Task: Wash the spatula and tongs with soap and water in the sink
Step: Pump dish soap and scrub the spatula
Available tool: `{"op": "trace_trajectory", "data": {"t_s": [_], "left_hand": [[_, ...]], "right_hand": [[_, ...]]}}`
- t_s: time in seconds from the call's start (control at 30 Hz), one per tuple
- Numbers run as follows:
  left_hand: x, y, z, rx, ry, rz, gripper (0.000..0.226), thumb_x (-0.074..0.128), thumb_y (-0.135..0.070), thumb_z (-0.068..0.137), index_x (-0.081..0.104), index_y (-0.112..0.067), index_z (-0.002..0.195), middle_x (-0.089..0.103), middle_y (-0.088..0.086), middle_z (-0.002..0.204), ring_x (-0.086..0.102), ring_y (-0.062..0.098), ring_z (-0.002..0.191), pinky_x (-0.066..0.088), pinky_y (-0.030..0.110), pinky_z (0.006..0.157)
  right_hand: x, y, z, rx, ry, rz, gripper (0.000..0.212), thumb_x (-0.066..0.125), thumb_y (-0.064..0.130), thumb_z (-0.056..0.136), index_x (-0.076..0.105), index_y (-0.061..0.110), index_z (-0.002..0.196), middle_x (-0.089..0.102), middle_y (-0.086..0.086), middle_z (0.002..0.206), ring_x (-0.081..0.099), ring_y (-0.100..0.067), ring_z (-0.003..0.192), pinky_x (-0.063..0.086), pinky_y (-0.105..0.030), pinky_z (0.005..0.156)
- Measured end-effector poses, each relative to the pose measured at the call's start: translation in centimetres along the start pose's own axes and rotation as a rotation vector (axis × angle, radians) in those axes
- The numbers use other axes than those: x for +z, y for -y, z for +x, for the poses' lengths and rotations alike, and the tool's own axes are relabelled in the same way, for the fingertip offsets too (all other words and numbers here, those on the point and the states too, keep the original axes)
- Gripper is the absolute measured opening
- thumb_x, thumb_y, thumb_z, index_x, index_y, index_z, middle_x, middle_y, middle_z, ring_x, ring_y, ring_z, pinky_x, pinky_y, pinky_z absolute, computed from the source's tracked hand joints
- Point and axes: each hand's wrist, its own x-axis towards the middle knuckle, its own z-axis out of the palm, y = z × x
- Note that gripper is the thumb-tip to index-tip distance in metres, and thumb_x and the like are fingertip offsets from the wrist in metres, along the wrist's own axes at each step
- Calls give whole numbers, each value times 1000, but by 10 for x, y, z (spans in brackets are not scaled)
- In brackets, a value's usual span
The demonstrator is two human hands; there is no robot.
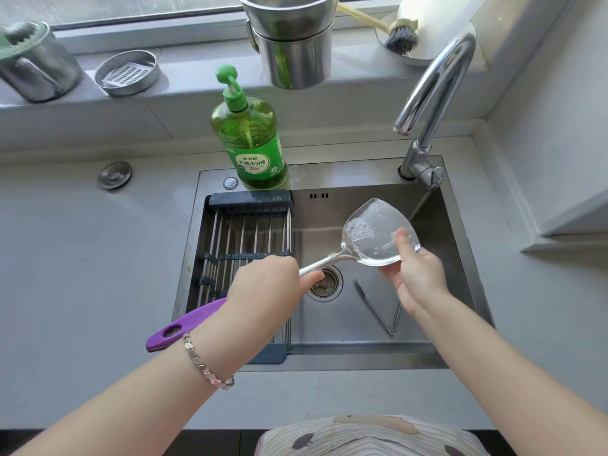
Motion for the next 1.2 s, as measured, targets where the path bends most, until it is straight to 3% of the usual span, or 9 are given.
{"op": "trace_trajectory", "data": {"t_s": [0.2, 0.33, 0.43, 0.57, 0.67, 0.83, 0.97, 1.07, 1.2], "left_hand": [[1, -6, 2, -9, 44, -38, 56, 32, -64, 90, 36, -17, 59, 41, -2, 57, 39, 17, 49, 31, 25, 47], [6, -1, 2, -32, 75, -27, 56, 31, -64, 90, 39, -18, 60, 42, -3, 56, 39, 14, 46, 30, 24, 43], [10, -2, 3, -4, 90, 56, 55, 30, -62, 92, 42, -17, 64, 40, -3, 56, 37, 13, 45, 31, 23, 43], [11, -6, 0, 119, 109, 221, 55, 25, -58, 95, 42, -15, 67, 38, -2, 56, 44, 17, 52, 39, 25, 51], [10, -12, -2, 212, 86, 298, 56, 23, -58, 95, 35, -15, 62, 36, -2, 56, 52, 20, 57, 38, 26, 53], [13, -12, 8, 160, 126, 266, 58, 25, -62, 92, 42, -14, 66, 40, -3, 57, 37, 13, 46, 30, 24, 43], [18, -6, 17, 92, 168, 215, 58, 28, -65, 90, 47, -14, 69, 43, -3, 58, 41, 14, 49, 34, 24, 47], [19, -11, 19, 97, 193, 239, 58, 28, -63, 91, 39, -16, 61, 41, -3, 58, 43, 15, 52, 37, 24, 51], [24, -23, 22, 143, 195, 246, 58, 26, -63, 92, 36, -16, 60, 40, -3, 58, 41, 15, 51, 33, 25, 49]], "right_hand": [[0, -4, -1, -102, -53, -81, 25, 33, 22, 102, 53, 8, 104, 62, -6, 89, 61, -20, 83, 53, -37, 80], [-13, 2, 9, -121, 63, -38, 31, 48, -5, 93, 54, 0, 122, 64, -5, 92, 62, -13, 80, 56, -16, 66], [-19, 1, 15, -59, -15, -164, 39, 67, -6, 79, 59, -3, 117, 65, -3, 82, 64, -14, 73, 56, -17, 64], [-29, 9, 26, -178, 49, -993, 30, 82, 26, 68, 67, 5, 84, 64, -2, 72, 64, -20, 73, 52, -30, 63], [-26, 16, 31, -293, 85, -1353, 46, 69, 57, 70, 52, 15, 60, 57, 1, 61, 54, -17, 60, 35, -27, 50], [-26, 21, 53, -300, 123, -1279, 53, 42, 42, 96, 37, 16, 50, 41, -2, 52, 39, -19, 51, 27, -29, 51], [-41, 14, 60, 11, 368, -723, 14, 51, 4, 93, 64, 3, 97, 62, -7, 74, 61, -13, 55, 50, -18, 49], [-57, 9, 71, 166, 312, -598, 39, 68, -4, 78, 57, -10, 116, 67, -17, 101, 69, -17, 73, 57, -24, 65], [-59, 12, 71, -89, 140, -1169, 43, 73, 36, 77, 53, 7, 52, 53, -5, 55, 49, -16, 50, 36, -25, 53]]}}
